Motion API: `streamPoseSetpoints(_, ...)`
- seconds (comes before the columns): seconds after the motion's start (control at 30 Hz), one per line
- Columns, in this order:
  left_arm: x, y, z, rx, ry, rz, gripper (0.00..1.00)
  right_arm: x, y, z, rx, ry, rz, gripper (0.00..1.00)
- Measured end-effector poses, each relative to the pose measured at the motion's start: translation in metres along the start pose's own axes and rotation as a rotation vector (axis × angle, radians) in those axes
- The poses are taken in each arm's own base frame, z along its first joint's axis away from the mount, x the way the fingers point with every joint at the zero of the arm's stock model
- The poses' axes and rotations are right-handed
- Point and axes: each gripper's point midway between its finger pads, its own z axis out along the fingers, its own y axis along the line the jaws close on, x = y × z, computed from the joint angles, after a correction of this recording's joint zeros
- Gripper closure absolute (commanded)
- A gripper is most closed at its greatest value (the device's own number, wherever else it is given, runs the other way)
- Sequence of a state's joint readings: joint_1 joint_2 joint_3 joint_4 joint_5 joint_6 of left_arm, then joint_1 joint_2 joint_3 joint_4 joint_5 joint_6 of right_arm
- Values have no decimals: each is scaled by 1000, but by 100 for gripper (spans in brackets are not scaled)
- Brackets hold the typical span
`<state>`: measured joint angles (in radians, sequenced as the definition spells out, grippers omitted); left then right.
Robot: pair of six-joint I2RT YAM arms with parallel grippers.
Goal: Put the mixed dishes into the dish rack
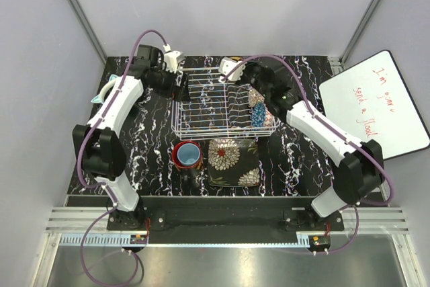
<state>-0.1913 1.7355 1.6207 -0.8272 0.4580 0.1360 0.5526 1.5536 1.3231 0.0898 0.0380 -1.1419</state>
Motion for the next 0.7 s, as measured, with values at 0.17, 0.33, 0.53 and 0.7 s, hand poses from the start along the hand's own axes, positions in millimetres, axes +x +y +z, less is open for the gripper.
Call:
streamPoseSetpoints(0.17,1,15,7,-19,0,-35,4,-28,8,-10,-45,-45,-48,100)
streamPoseSetpoints(0.33,10,24,28,-14,43,-79,4,-47,47,-36,-152,-76,-68,100)
streamPoseSetpoints(0.53,12,29,37,-11,58,-103,6,-45,87,-55,-257,-64,-78,100)
streamPoseSetpoints(0.7,12,29,37,-10,58,-110,10,-33,111,-65,-324,-28,-82,100)
